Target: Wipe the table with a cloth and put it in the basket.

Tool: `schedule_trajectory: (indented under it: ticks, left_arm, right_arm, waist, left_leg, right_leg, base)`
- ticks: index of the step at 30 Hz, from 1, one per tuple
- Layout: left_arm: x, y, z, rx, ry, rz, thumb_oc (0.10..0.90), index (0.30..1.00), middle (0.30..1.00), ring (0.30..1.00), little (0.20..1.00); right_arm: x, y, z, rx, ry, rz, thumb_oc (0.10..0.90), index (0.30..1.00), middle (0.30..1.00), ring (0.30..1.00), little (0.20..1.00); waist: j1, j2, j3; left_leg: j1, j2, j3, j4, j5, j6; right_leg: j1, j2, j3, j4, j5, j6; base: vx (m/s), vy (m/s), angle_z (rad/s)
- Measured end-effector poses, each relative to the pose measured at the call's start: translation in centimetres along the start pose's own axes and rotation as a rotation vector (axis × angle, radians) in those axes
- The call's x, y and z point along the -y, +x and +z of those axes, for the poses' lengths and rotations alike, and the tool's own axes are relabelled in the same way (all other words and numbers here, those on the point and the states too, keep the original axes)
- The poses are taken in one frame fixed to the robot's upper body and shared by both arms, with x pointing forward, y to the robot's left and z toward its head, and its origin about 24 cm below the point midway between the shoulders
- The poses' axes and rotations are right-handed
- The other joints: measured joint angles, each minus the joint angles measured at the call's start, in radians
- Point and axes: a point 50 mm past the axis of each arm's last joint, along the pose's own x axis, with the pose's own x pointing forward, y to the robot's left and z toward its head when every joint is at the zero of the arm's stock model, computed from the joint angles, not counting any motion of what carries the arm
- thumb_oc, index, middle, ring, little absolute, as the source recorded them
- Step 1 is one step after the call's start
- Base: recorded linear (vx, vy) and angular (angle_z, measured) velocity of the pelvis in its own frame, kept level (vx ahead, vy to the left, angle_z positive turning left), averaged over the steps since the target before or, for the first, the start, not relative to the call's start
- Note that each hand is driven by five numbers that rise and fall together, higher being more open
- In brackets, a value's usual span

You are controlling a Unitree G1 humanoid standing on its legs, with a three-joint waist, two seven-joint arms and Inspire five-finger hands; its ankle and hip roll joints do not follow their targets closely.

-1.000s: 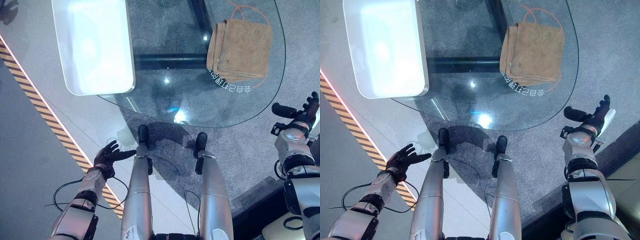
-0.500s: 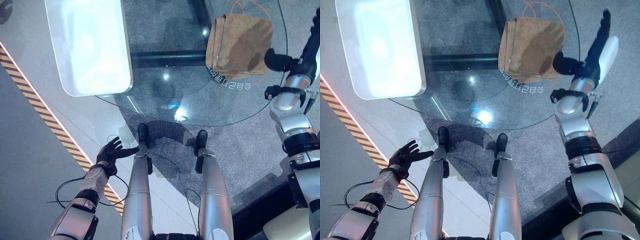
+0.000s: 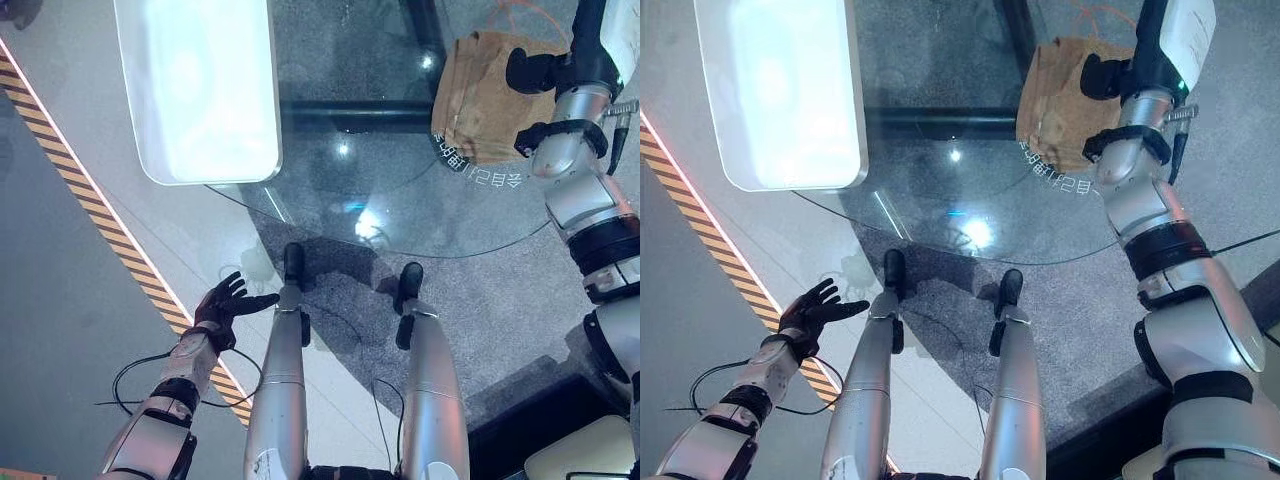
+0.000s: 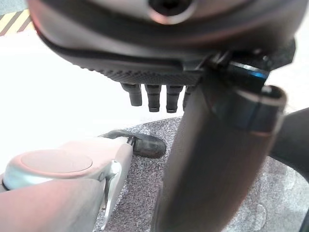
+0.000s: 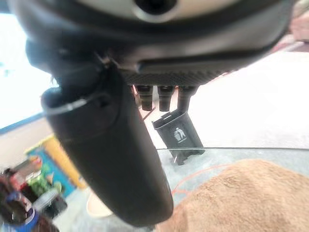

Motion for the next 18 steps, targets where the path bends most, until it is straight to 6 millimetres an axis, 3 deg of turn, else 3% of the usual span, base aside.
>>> schedule_trajectory:
  ticks: [8,18]
  left_arm:
    - [0.0,-0.1,-0.1,-0.004,0.000,-0.007,0.800,0.900,0.900,0.900,0.900]
    - [-0.2,-0.2,-0.4,-0.028,0.003,-0.003,0.800,0.900,0.900,0.900,0.900]
  right_arm:
    - [-0.6,0.9,-0.6,-0.049,-0.218,0.169,0.800,0.900,0.900,0.900,0.900]
    - [-1.0,1.1,-1.4,-0.113,-0.316,0.348,0.800,0.900,0.900,0.900,0.900]
  waist:
    - [0.003,0.000,0.000]
    - [0.025,0.001,0.000]
  left_leg:
    - [0.002,-0.003,-0.006,-0.001,0.008,0.001]
    - [0.003,-0.004,-0.008,-0.001,0.012,0.001]
  right_leg:
    - [0.000,-0.004,-0.003,0.010,0.000,0.000]
    - [0.001,-0.005,-0.005,0.016,0.000,0.000]
  base:
    - [0.01,-0.014,0.01]
    - [0.01,-0.003,0.00]
